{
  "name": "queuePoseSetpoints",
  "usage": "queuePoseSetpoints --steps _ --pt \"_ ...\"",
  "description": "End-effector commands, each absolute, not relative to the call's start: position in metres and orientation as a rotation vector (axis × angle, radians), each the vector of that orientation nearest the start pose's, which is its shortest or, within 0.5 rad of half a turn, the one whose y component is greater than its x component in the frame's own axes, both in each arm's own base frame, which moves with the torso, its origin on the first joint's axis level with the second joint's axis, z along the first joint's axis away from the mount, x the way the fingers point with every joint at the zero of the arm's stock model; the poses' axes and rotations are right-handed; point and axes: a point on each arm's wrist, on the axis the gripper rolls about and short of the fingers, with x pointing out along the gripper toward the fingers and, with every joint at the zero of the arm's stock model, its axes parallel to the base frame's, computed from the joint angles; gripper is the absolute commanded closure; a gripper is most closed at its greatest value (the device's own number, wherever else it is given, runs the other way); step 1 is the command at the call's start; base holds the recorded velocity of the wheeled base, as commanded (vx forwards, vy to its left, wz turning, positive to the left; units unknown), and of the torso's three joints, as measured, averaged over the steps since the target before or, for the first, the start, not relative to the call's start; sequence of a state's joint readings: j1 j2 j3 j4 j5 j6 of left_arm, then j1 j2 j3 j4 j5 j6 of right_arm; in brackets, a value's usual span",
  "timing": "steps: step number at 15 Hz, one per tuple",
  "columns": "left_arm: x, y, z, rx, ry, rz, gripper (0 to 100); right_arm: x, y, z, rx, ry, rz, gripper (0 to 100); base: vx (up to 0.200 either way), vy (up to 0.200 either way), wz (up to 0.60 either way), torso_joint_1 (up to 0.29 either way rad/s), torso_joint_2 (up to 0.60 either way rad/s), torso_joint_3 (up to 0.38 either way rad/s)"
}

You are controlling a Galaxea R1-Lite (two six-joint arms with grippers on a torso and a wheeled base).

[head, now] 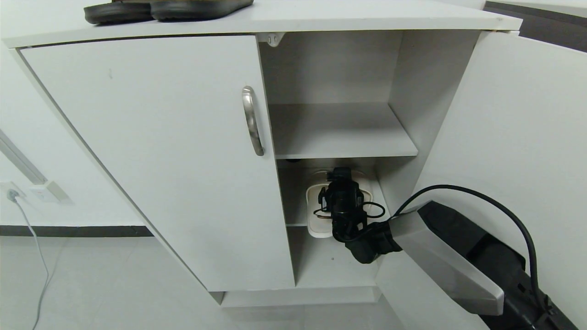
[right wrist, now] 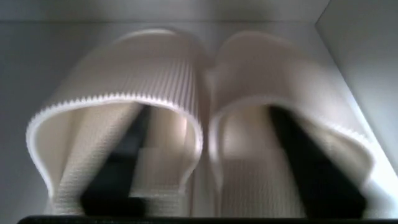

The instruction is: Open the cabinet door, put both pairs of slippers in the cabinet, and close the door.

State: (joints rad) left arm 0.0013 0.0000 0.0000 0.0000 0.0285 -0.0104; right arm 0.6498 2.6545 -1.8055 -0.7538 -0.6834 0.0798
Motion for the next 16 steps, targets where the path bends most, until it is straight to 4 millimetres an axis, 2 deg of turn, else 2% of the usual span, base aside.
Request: queuePoseSetpoints --steps 1,5,7,8,12,16 --pt "-0.023 0.001 0.075 -0.011 0.000 0.031 100 0.422 0.311 0.057 0.011 0.086 -0.023 0 0.000 0.000 0.00 0.000 0.00 0.000" --pt "-0.023 0.001 0.075 -0.009 0.000 0.029 100 0.392 0.307 0.080 0.014 0.080 0.006 0 0.000 0.000 0.00 0.000 0.00 0.000" --pt "-0.023 0.001 0.075 -0.006 0.000 0.029 100 0.373 0.303 0.083 0.002 0.093 0.018 0 0.000 0.000 0.00 0.000 0.00 0.000" --pt "-0.023 0.001 0.075 -0.008 0.000 0.029 100 0.354 0.299 0.085 -0.006 0.103 0.037 0 0.000 0.000 0.00 0.000 0.00 0.000" --pt "-0.023 0.001 0.075 -0.011 0.000 0.028 100 0.301 0.288 0.079 -0.017 0.133 0.100 0 0.000 0.000 0.00 0.000 0.00 0.000" --pt "-0.023 0.001 0.075 -0.012 0.000 0.026 100 0.296 0.288 0.078 -0.014 0.141 0.105 0 0.000 0.000 0.00 0.000 0.00 0.000"
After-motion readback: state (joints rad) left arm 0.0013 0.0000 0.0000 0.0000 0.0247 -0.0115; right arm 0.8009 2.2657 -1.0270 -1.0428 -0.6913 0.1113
